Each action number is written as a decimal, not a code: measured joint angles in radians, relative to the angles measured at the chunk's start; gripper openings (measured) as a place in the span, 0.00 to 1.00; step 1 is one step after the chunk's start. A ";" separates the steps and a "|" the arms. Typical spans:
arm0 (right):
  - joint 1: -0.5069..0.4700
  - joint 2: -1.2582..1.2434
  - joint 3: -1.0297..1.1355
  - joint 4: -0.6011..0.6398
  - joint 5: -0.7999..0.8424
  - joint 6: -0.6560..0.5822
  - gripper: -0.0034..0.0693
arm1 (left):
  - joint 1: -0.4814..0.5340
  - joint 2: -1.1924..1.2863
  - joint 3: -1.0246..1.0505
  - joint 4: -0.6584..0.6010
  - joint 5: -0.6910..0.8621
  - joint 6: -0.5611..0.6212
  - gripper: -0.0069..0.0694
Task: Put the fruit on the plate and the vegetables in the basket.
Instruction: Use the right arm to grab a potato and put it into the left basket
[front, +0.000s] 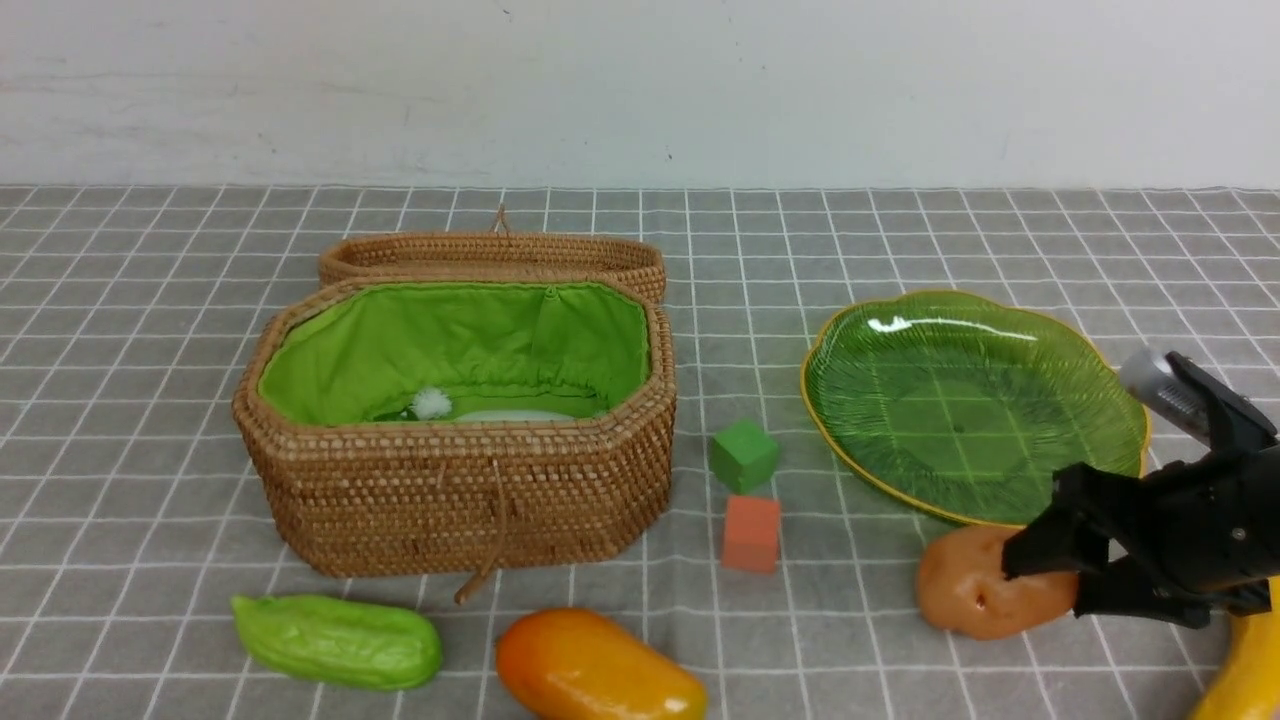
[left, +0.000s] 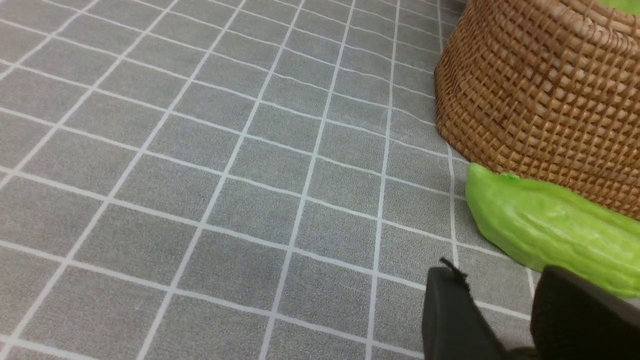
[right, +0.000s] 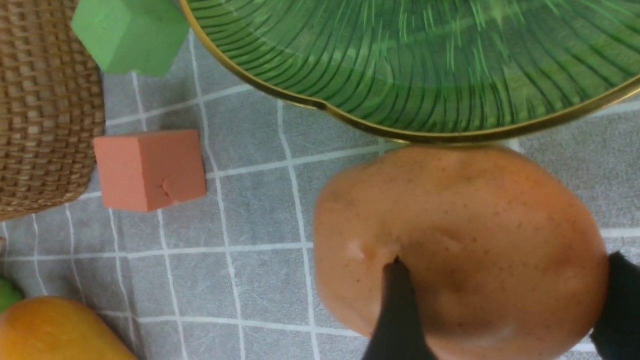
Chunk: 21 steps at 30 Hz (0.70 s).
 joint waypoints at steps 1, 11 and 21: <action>0.000 0.000 0.000 0.000 0.000 -0.004 0.69 | 0.000 0.000 0.000 0.000 0.000 0.000 0.40; 0.000 0.000 -0.001 -0.001 0.009 -0.008 0.69 | 0.000 0.000 0.000 0.000 0.000 0.000 0.40; 0.000 -0.063 0.004 -0.038 0.015 0.007 0.21 | 0.000 0.000 0.000 0.000 0.000 0.000 0.40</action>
